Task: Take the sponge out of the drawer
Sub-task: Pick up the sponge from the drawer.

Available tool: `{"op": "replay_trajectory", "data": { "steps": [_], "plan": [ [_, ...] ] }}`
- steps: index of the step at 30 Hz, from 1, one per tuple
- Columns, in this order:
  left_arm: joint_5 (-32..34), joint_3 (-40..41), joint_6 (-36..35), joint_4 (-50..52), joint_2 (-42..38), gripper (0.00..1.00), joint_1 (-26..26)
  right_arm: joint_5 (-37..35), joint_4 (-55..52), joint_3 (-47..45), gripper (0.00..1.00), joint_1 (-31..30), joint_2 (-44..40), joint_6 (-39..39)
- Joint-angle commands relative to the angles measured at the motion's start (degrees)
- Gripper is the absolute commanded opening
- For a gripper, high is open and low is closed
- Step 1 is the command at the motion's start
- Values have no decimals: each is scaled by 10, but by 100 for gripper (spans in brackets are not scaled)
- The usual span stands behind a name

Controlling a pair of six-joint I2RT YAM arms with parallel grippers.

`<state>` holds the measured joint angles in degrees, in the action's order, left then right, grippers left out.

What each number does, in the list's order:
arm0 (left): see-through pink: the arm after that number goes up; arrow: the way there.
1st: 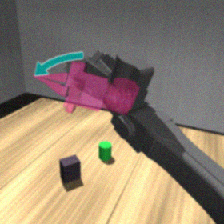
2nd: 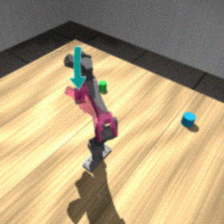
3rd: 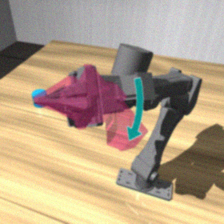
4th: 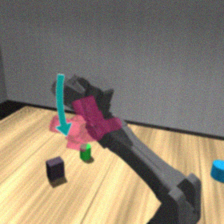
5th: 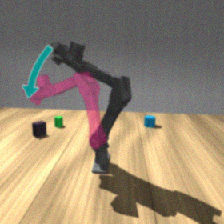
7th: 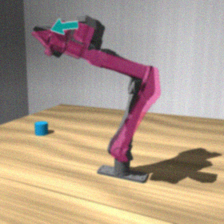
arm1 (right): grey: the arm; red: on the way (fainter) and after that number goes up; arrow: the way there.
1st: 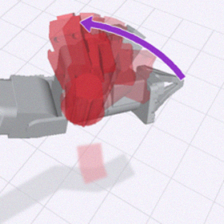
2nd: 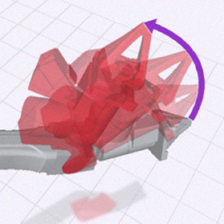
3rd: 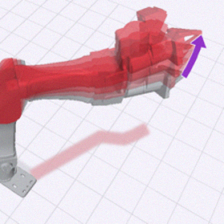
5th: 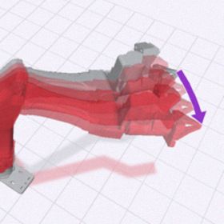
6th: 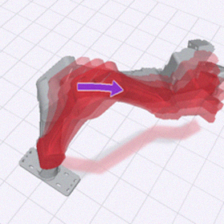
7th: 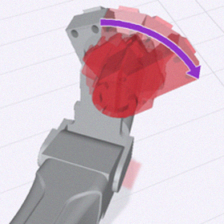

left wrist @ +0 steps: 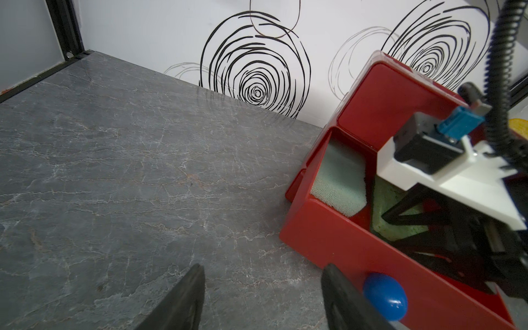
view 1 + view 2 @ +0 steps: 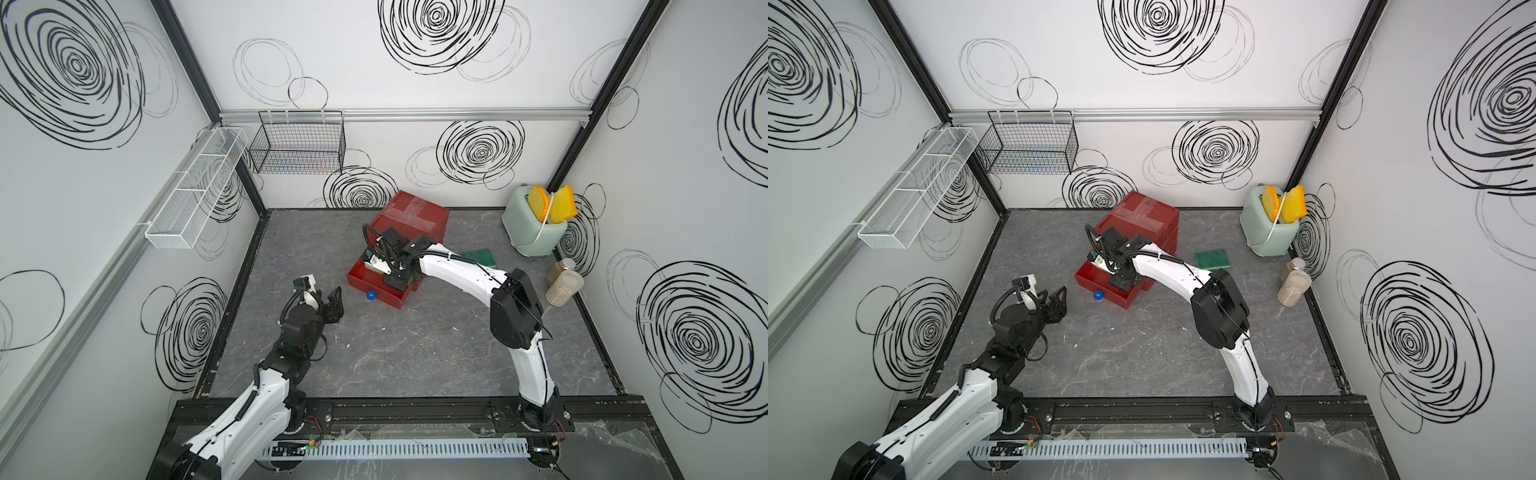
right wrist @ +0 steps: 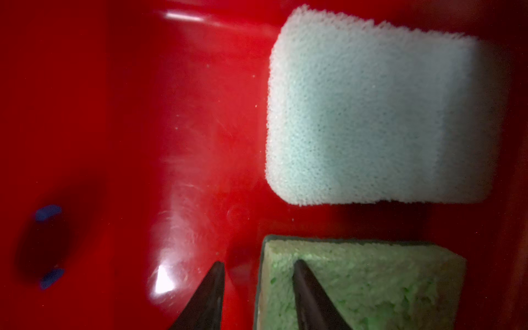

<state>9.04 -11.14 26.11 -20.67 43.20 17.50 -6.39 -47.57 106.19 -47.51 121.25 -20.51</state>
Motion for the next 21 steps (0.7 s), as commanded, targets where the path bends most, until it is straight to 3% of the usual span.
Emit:
{"op": "replay_trajectory", "data": {
  "steps": [1, 8, 21],
  "plan": [
    [-2, -1, 8, -24, -3, 69, -5, -2, -7, -16, 33, 12, 16, -11],
    [-3, 0, 8, -22, -7, 69, -6, 16, 4, -20, 1, 15, 3, -10],
    [-10, -1, 7, -25, -6, 69, -6, 128, 47, -28, 0, 10, -166, 1]
  ]
}}
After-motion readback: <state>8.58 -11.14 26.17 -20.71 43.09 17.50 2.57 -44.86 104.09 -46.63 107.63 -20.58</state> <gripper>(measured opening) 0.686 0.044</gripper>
